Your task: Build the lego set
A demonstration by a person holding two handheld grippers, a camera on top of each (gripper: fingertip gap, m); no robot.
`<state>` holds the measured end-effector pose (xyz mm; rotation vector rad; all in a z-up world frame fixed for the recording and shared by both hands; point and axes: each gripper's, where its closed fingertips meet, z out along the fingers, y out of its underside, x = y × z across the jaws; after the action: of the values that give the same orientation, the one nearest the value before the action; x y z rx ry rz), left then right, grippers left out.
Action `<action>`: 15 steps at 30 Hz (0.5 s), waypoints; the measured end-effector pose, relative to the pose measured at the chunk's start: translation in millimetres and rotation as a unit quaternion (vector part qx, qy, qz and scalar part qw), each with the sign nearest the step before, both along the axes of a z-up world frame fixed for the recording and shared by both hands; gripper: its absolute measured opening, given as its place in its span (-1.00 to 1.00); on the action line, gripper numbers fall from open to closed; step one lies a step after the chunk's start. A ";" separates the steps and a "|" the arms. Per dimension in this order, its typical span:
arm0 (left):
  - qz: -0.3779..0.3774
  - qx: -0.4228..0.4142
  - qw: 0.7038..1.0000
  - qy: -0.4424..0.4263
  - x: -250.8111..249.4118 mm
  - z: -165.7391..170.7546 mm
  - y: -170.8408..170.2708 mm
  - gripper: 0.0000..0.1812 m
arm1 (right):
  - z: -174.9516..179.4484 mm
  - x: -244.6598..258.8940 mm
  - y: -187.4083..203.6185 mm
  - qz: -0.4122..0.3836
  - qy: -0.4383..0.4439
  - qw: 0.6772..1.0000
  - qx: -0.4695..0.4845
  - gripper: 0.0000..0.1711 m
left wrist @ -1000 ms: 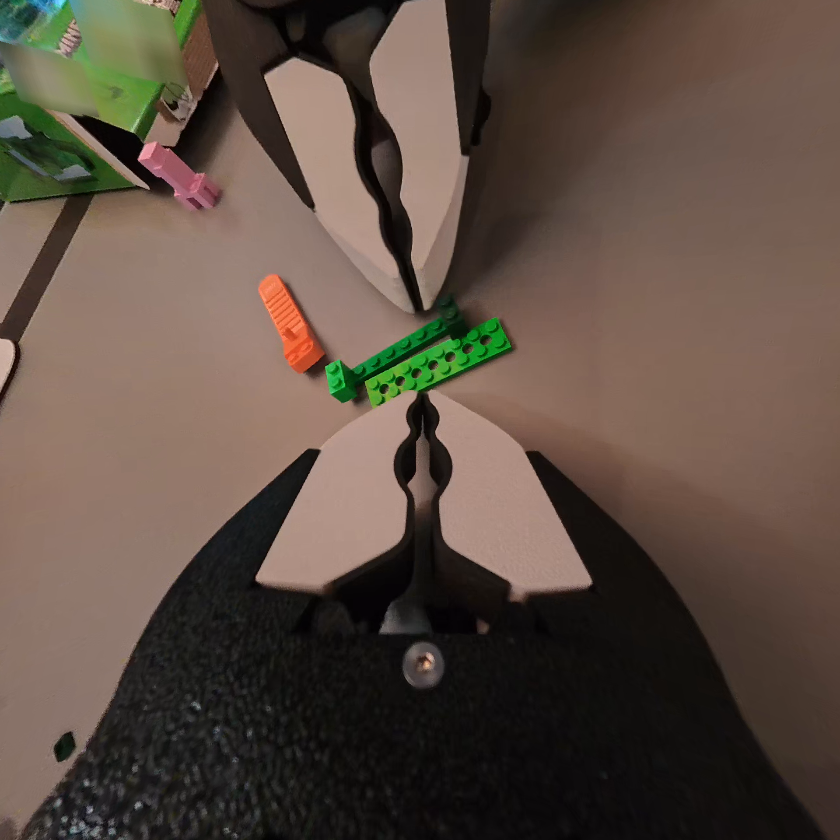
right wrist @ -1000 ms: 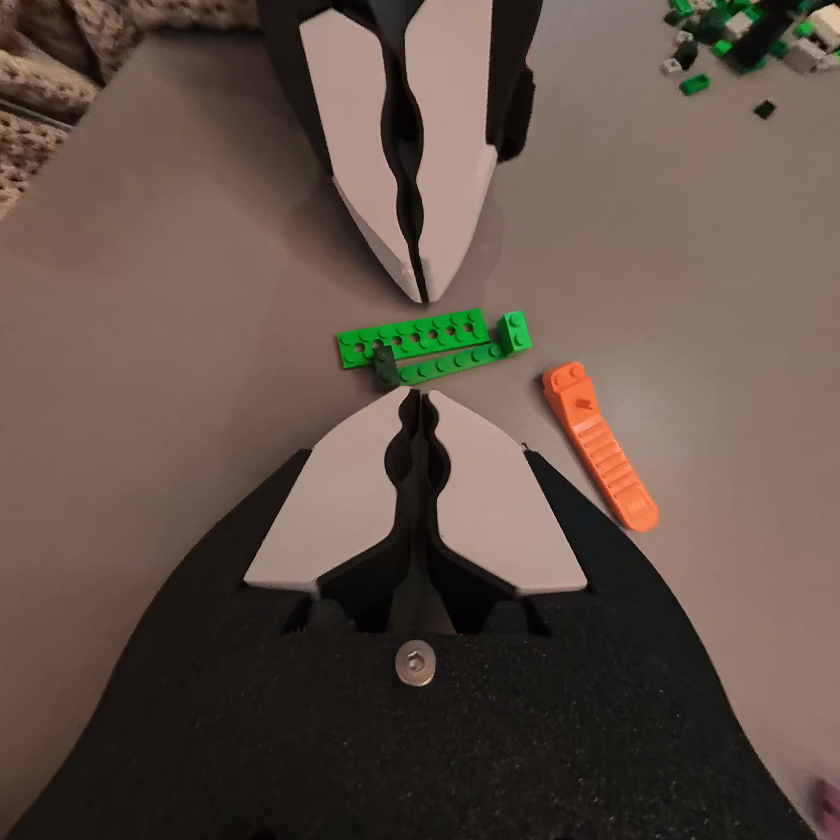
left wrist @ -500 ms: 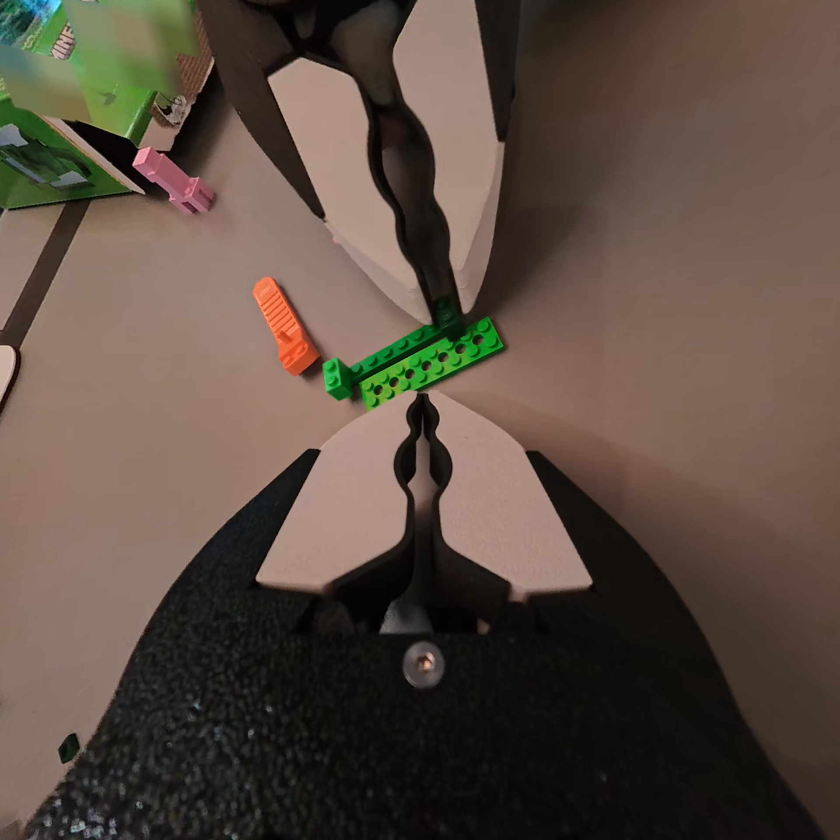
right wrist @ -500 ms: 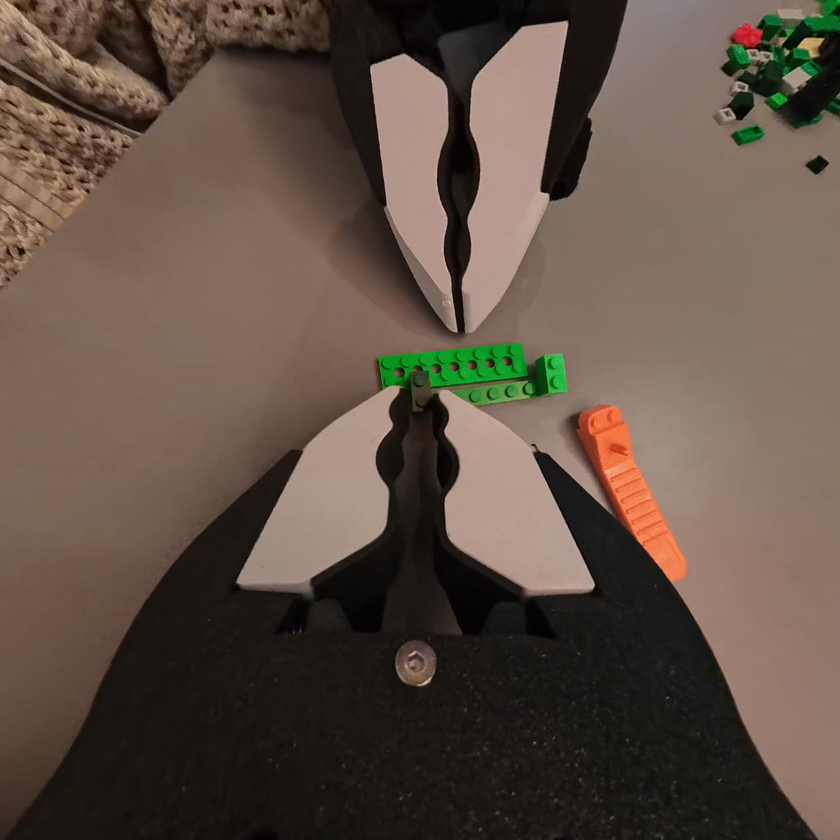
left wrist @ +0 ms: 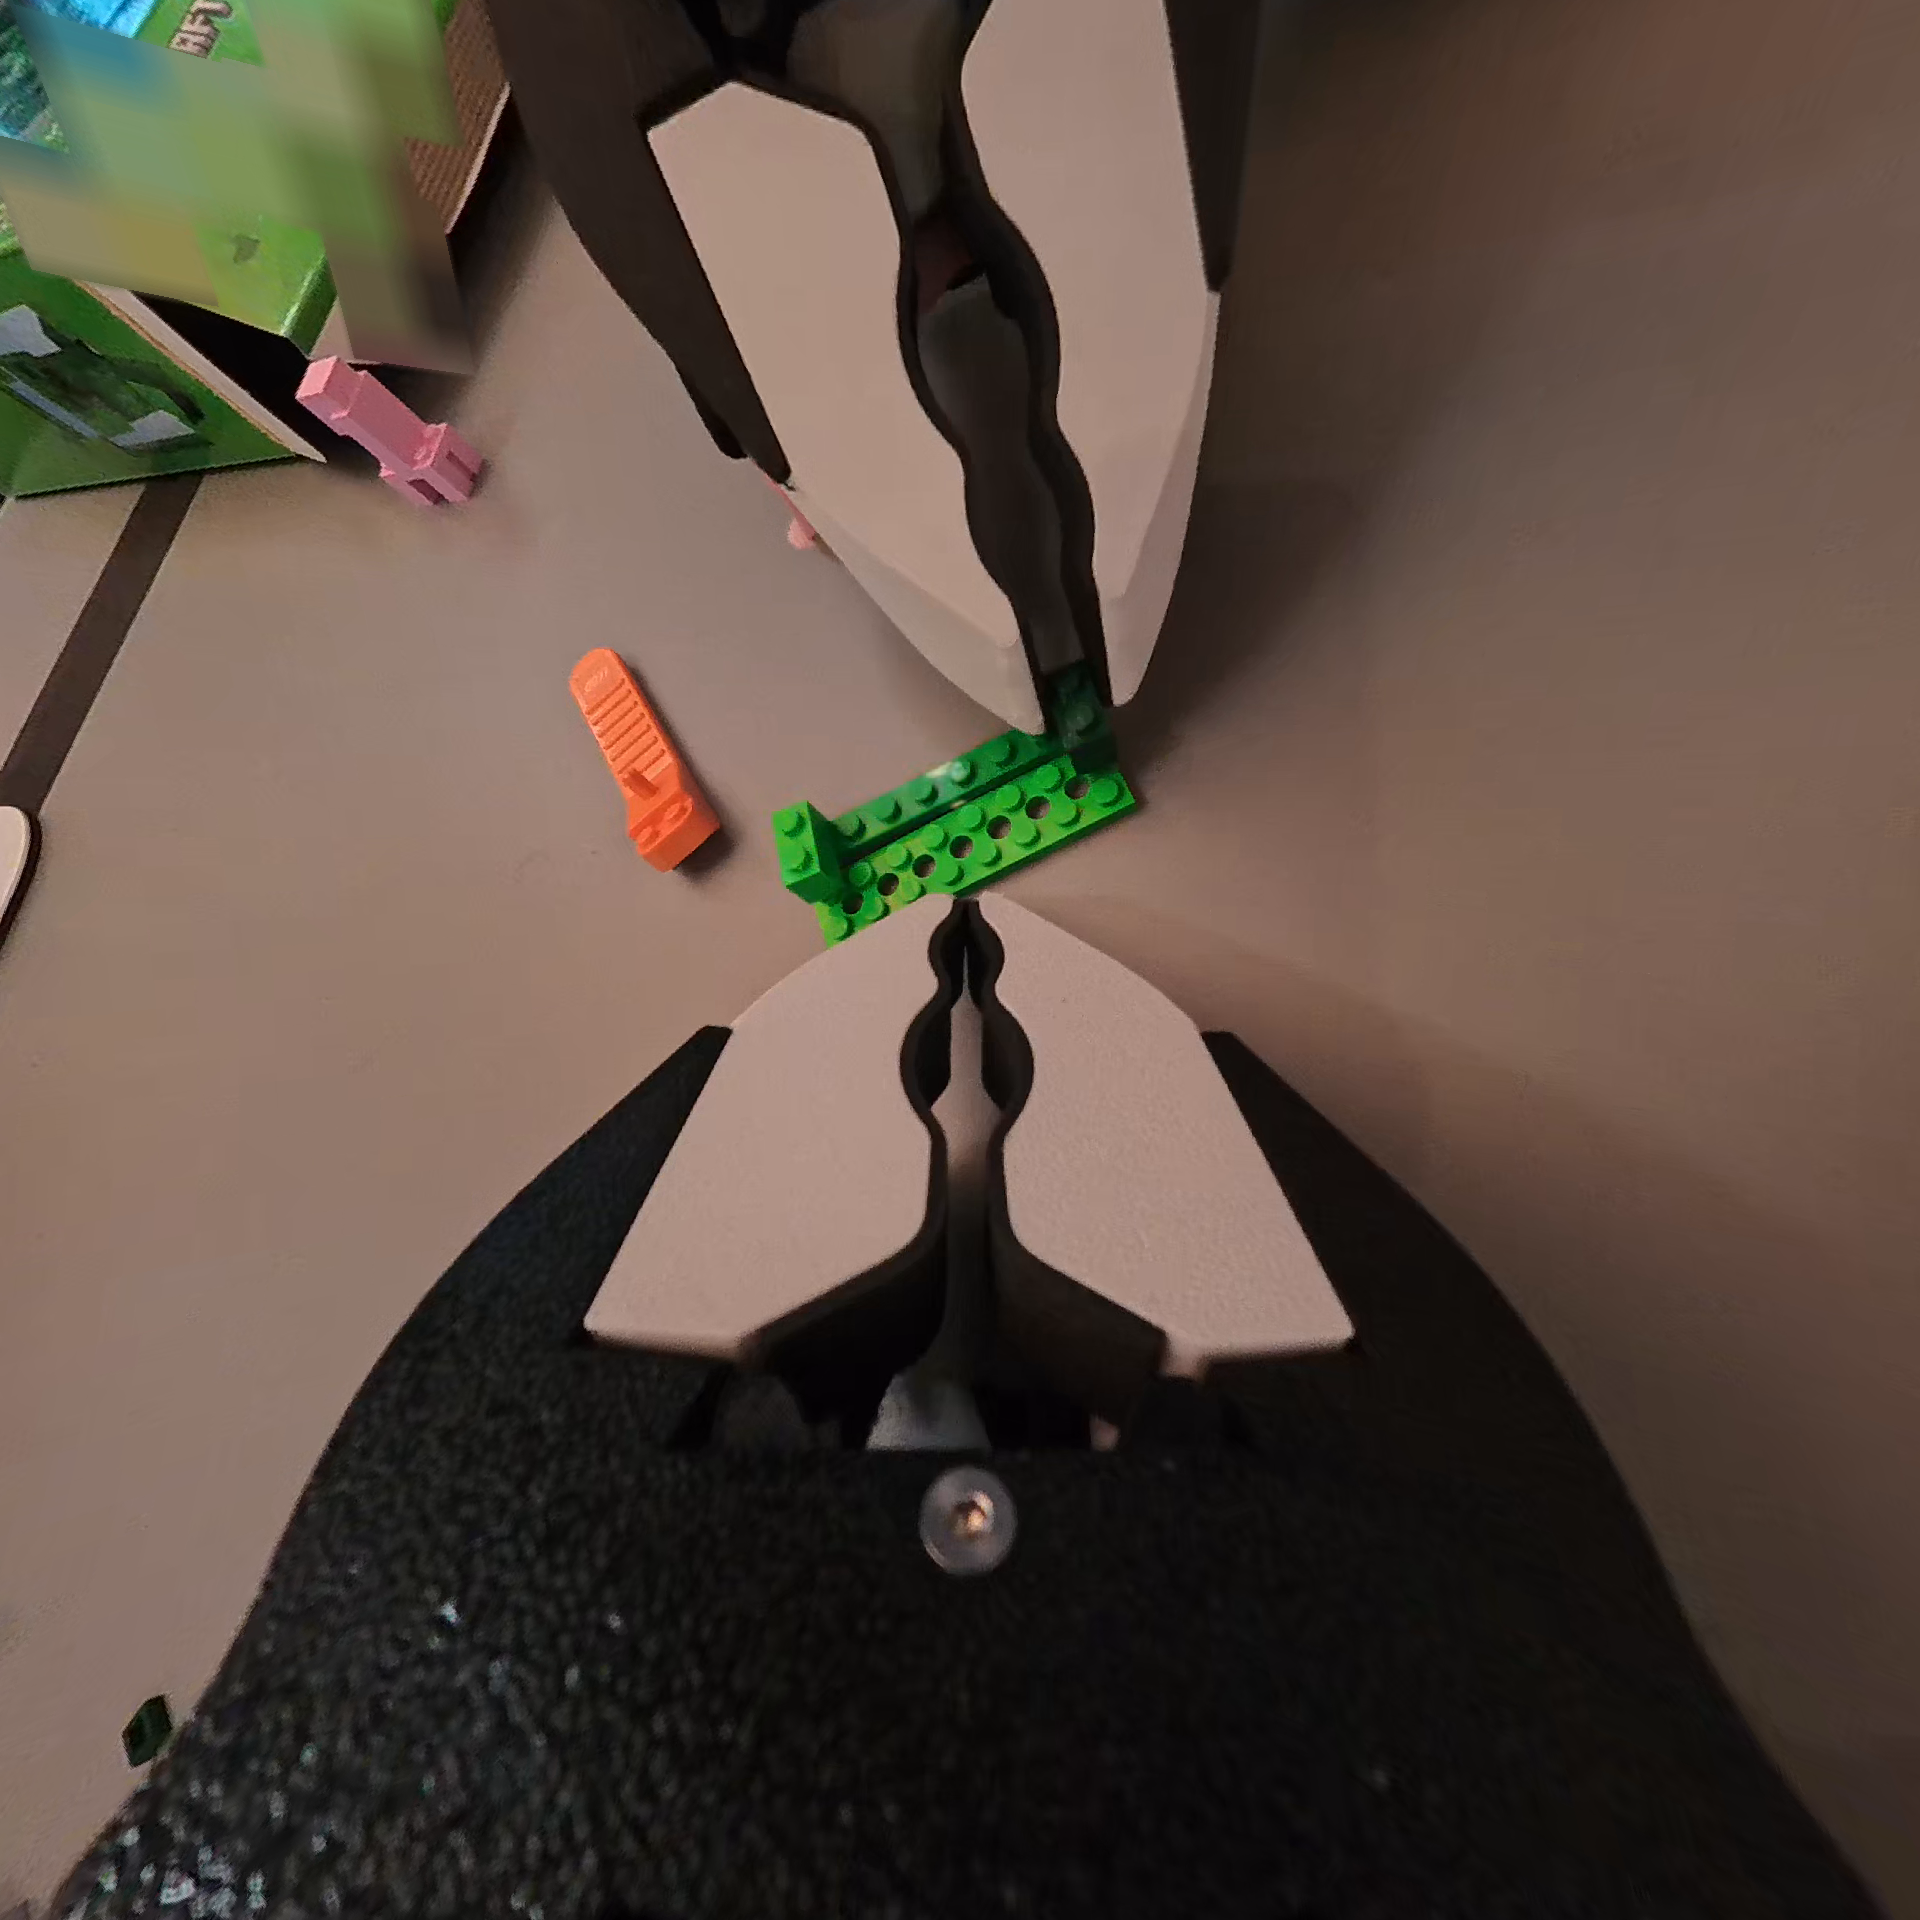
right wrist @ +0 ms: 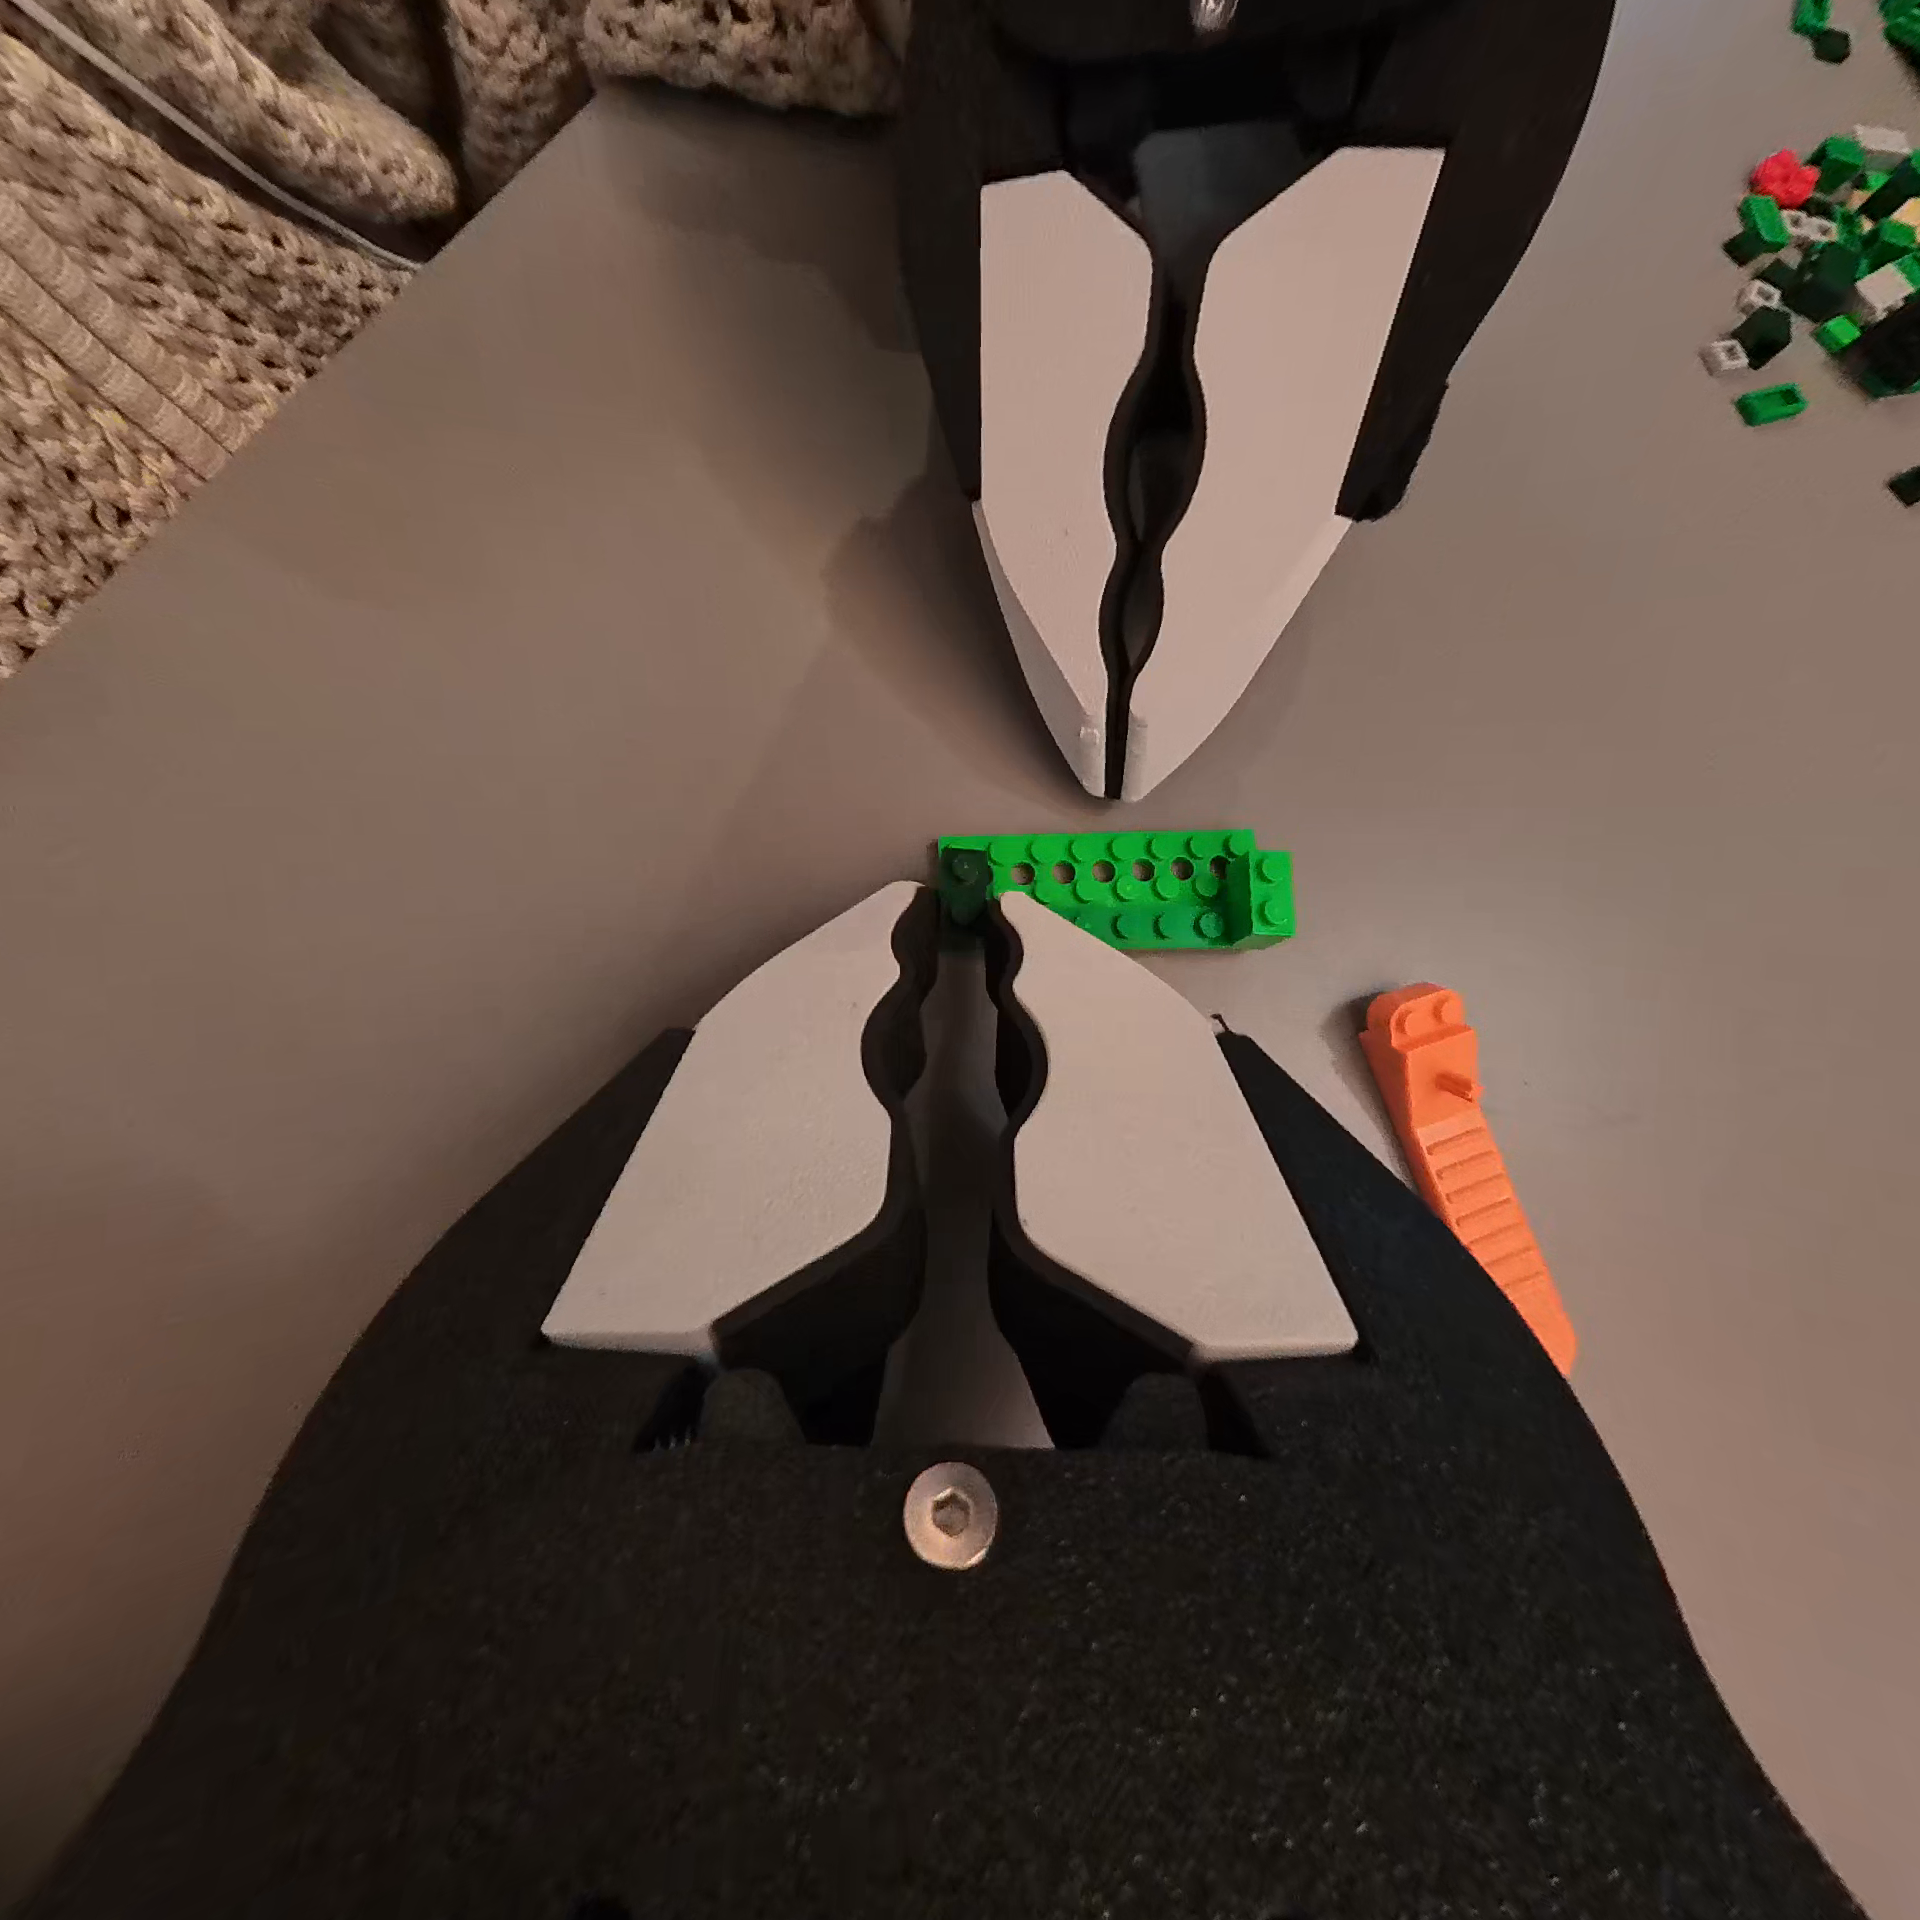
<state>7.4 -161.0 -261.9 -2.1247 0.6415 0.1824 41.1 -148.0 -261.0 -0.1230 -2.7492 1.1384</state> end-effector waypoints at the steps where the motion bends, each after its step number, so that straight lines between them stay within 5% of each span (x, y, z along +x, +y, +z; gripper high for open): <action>1: 0.000 0.000 1.000 0.000 0.0 0.0 -0.1 -1.00 | 0.3 -0.3 0.3 0.000 0.000 1.000 -0.001 -0.90; 15: -0.004 -0.001 1.000 -0.001 1.1 0.1 -0.1 -1.00 | 9.5 -8.0 6.6 -0.027 -0.012 0.999 -0.040 -0.82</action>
<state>8.5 -161.2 -261.7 -2.1232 0.6506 0.1757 33.1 -141.4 -251.5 -0.2220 -2.7042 1.2411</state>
